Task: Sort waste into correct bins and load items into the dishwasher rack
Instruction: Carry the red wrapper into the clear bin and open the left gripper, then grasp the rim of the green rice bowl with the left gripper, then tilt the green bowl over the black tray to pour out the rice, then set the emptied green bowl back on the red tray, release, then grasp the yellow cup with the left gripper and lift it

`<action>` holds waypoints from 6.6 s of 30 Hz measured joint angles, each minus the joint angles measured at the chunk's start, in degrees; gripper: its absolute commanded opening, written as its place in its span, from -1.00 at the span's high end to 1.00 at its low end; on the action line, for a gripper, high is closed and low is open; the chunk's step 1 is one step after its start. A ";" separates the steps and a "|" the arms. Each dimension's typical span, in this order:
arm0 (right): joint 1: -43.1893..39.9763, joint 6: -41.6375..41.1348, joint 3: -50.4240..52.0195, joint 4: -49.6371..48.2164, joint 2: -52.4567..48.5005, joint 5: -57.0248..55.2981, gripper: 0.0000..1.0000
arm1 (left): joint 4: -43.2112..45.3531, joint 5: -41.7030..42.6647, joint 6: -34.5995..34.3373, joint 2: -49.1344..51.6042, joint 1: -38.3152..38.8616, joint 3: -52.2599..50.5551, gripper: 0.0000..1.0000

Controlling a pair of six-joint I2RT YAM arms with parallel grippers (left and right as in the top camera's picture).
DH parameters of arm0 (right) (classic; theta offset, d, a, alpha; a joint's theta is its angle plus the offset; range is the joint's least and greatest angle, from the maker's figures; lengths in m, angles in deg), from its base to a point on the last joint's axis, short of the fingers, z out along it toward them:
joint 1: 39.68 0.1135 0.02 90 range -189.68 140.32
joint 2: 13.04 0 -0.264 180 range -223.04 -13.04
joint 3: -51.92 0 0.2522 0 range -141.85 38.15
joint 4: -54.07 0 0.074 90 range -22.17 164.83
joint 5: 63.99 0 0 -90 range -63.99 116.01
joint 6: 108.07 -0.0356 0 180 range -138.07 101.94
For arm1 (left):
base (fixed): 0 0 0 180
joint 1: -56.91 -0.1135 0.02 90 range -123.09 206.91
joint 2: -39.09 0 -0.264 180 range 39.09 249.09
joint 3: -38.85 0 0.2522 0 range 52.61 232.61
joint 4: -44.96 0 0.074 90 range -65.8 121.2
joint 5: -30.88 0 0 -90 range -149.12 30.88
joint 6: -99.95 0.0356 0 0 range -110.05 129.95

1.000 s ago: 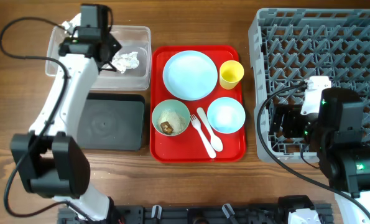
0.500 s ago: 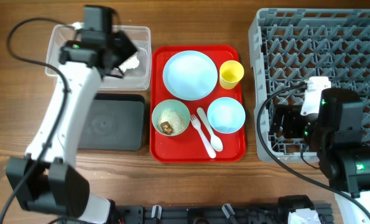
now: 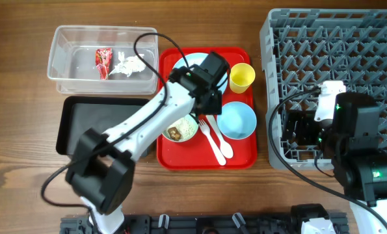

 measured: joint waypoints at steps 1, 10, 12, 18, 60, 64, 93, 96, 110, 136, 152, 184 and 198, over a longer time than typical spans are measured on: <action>0.00 0.00 0.00 0.04 0.00 0.00 -1.00 | -0.28 0.00 0.00 0.87 0.00 -0.02 -0.51; 0.00 0.00 0.00 0.28 0.00 0.00 -0.99 | -2.14 0.00 0.22 7.08 0.00 -0.11 0.08; 0.00 0.00 0.00 0.31 0.00 0.00 -1.00 | -2.16 0.02 0.42 7.76 0.00 -0.11 0.15; 0.00 0.00 0.00 0.44 0.00 0.00 -0.99 | -2.21 0.04 0.46 8.70 0.00 -0.11 0.53; 0.00 0.00 0.00 0.46 -0.02 0.00 -1.00 | -8.09 0.70 0.61 -4.70 -1.29 -1.11 0.92; 0.00 0.00 0.00 0.46 0.00 0.00 -0.99 | -11.65 2.38 2.69 -9.73 -7.82 -1.11 0.92; 0.00 0.00 -0.02 0.66 0.00 0.00 -0.99 | -4.92 77.92 48.87 -10.51 -72.08 -31.23 0.92; 0.00 0.00 -0.02 0.66 0.00 0.00 -0.99 | -5.35 80.63 49.24 -10.51 -72.28 -31.23 0.92; 0.00 0.00 -0.02 1.14 0.00 0.00 -0.99 | 0.07 87.34 49.27 -10.54 -72.28 -31.36 0.92; 0.00 0.00 -0.02 1.57 0.00 0.00 -0.99 | 17.05 47.54 24.68 -27.61 -35.17 -31.17 0.92; 0.00 0.00 -0.02 1.57 0.00 0.00 -0.99 | 30.08 7.39 15.98 -16.92 -2.82 -31.06 0.92; 0.00 -9.60 -0.02 -0.44 -0.02 -7.69 -1.00 | 34.07 14.51 12.28 1.49 -8.11 2.38 -0.32; 0.00 -9.79 -0.02 0.04 -0.83 -7.69 -0.99 | 18.25 14.95 12.33 16.11 -4.87 20.33 -0.04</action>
